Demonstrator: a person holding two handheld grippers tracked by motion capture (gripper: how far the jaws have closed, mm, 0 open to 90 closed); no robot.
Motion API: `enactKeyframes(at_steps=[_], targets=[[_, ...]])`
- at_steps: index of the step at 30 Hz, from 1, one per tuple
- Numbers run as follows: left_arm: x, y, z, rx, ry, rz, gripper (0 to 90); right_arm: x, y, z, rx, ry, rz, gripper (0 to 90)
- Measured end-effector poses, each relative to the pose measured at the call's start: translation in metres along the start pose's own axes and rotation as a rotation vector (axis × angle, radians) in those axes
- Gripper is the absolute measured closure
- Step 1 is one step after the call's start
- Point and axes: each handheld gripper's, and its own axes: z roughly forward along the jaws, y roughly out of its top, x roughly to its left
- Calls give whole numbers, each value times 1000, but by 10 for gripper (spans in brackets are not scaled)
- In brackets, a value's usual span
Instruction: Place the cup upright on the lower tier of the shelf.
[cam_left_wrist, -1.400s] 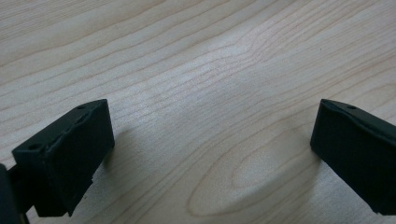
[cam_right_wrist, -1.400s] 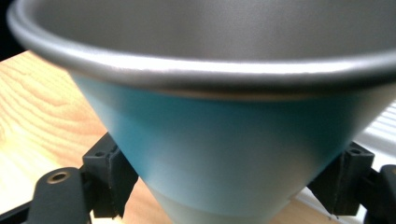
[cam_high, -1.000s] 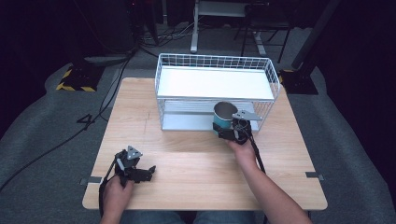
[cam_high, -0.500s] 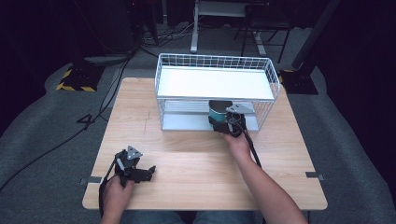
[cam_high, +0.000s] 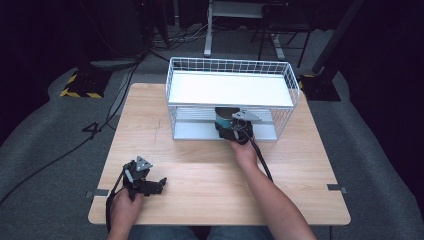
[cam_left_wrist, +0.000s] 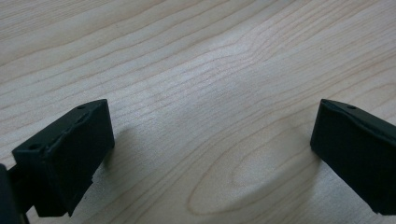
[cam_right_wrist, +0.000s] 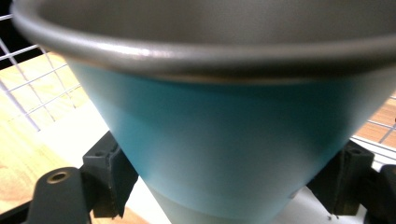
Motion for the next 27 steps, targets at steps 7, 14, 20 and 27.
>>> enactKeyframes(at_steps=[7, 14, 20, 27], targets=[[0, 0, 0, 2, 0, 1, 1, -2, -1, 12, -1, -14, 11, 209], [0, 0, 0, 2, 1, 2, 1, -4, -3, 19, 0, -19, 6, 209], [0, 0, 0, 2, 1, 2, 1, -7, -5, 22, 2, -31, 8, 209], [0, 0, 0, 2, 1, 2, 1, -11, -8, 23, 18, -46, 11, 208]])
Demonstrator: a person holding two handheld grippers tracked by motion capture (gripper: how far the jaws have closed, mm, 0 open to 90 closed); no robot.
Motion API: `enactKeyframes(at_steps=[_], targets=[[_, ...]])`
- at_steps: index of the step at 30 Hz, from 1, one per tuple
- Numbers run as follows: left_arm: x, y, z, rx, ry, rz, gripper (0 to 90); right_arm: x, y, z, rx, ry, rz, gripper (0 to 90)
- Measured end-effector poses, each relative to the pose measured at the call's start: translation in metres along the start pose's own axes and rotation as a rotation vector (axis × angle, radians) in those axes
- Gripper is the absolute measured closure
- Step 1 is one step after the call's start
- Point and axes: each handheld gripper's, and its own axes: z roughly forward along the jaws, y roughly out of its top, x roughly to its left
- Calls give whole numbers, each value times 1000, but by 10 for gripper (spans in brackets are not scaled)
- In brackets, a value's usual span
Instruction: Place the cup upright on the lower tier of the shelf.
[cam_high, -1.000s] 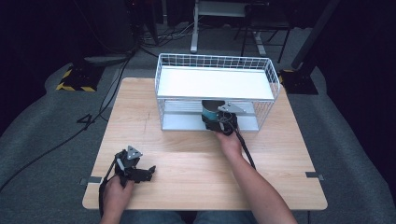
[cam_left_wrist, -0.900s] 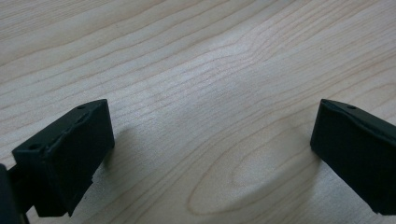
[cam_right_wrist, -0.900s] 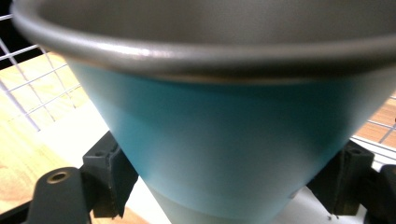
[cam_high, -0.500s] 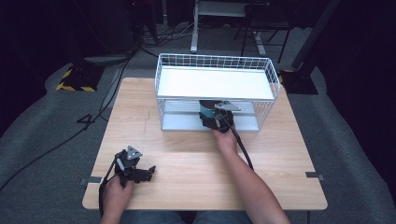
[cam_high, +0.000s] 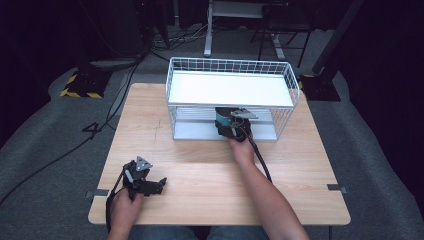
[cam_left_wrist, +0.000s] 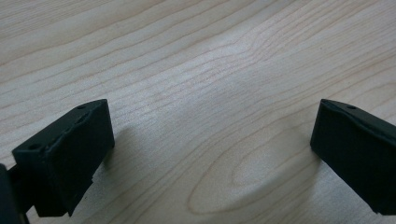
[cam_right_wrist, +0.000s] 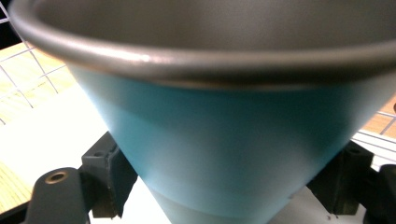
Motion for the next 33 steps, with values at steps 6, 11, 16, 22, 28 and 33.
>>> enactKeyframes(at_steps=[6, 11, 16, 22, 28, 33], targets=[[0, 0, 0, -2, -1, -2, 1, -1, 0, 0, 6, 3, -4, 207], [0, 0, 0, 0, 0, 0, 1, -1, 1, 0, 8, 1, -6, 206], [0, 0, 0, 0, 0, 0, 1, -2, 1, 0, 10, 4, -12, 202], [0, 0, 0, 0, 0, 0, 1, -3, 2, -3, 16, -10, -5, 147], [0, 0, 0, -1, 0, -3, 1, -2, 3, -13, 37, -2, -23, 93], [0, 0, 0, -1, 0, -3, 1, -3, 3, -30, 49, -1, -28, 77]])
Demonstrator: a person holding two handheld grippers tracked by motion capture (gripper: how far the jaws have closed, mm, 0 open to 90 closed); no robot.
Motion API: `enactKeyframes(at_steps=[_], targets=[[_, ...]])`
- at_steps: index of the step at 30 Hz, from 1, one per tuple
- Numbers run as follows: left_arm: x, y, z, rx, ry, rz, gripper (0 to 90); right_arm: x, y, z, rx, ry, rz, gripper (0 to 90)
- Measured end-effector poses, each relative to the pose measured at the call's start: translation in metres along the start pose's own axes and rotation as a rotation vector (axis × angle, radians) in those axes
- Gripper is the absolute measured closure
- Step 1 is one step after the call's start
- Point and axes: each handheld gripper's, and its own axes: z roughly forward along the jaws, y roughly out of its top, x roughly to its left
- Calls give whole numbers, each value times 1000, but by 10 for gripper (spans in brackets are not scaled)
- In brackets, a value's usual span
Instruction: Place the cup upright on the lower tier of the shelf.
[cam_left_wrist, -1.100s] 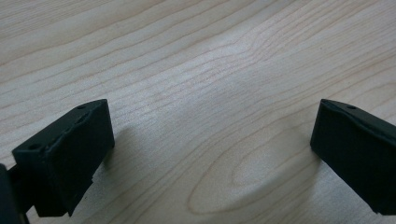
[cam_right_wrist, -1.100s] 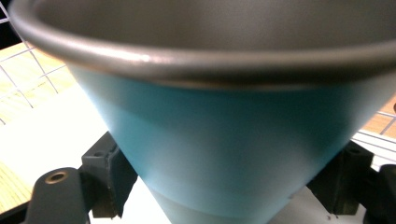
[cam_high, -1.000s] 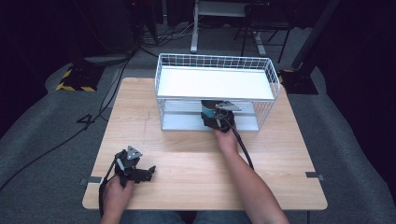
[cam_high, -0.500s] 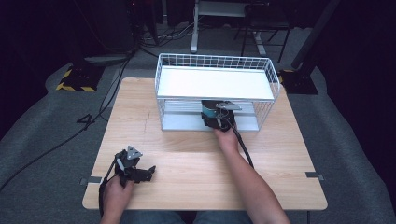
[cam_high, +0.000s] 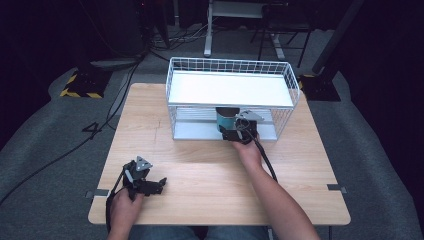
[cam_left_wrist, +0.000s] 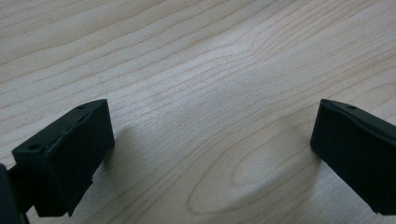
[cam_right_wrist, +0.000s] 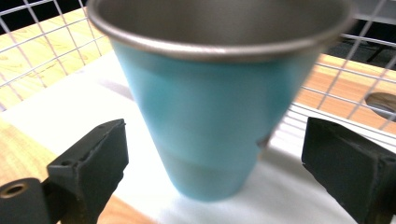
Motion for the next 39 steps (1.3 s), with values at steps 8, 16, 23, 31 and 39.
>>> enactKeyframes(at_steps=[8, 16, 23, 31, 39], targets=[[0, 0, 0, 1, 0, 1, 1, -7, -6, -30, 22, 22, 5, 76], [0, 0, 0, -1, 0, 0, 1, -10, -10, -66, 17, 68, -29, 80], [0, 0, 0, 0, 0, 0, 1, -15, -16, -96, 18, 96, -40, 103], [0, 0, 0, 0, 0, -1, 1, -25, -26, -137, 49, 121, -39, 152], [0, 0, 0, 0, 0, -1, 0, -41, -40, -170, 55, 132, -28, 153]])
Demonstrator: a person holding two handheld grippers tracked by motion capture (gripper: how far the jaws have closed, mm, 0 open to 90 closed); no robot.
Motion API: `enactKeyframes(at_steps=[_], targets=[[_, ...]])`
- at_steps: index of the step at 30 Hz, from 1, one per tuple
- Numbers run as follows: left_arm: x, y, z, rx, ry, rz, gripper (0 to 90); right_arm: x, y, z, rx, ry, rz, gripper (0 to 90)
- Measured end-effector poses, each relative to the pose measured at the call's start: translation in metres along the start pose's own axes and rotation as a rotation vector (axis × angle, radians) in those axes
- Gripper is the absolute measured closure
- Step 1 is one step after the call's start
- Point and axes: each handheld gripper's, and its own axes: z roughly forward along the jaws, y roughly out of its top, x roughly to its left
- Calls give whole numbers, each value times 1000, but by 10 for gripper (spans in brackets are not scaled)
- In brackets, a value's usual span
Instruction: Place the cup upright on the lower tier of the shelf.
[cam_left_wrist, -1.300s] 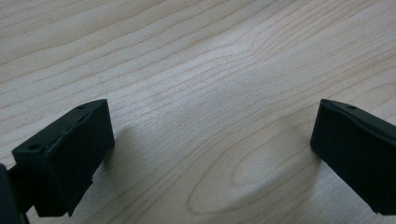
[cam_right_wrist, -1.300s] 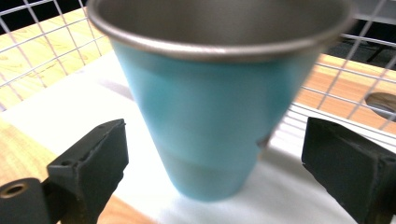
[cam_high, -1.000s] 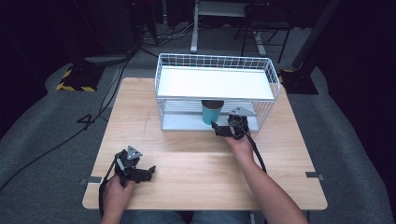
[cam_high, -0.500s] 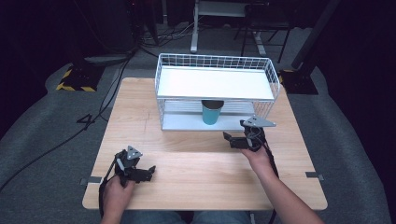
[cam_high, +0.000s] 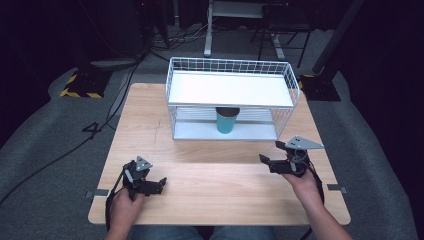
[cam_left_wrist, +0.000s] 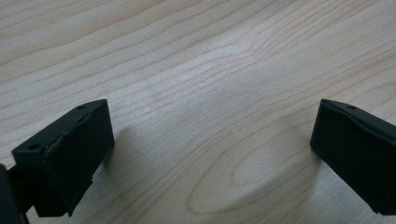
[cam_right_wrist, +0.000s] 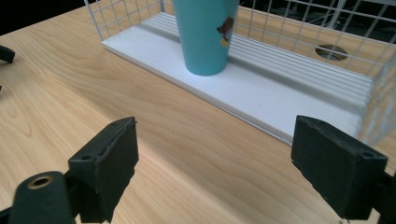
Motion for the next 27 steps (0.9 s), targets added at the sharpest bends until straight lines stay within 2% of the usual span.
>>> enactKeyframes(at_steps=[5, 11, 15, 17, 20, 27], targets=[[0, 0, 0, -1, 0, 2, 0, -7, -10, -20, 11, -19, 5, 152], [0, 1, 1, 3, -3, 0, 0, -13, -26, -42, -3, -33, 19, 153], [0, 1, 1, 2, -2, 3, 1, -18, -37, -50, 31, -54, 10, 153], [0, 1, 0, 2, -5, 2, 1, -22, -46, -53, 52, -78, -1, 154], [0, 1, 0, 2, -5, 2, 1, -28, -59, -53, 86, -88, 17, 154], [0, 1, 1, 0, -3, 2, 1, -38, -87, -47, 168, -67, 38, 151]])
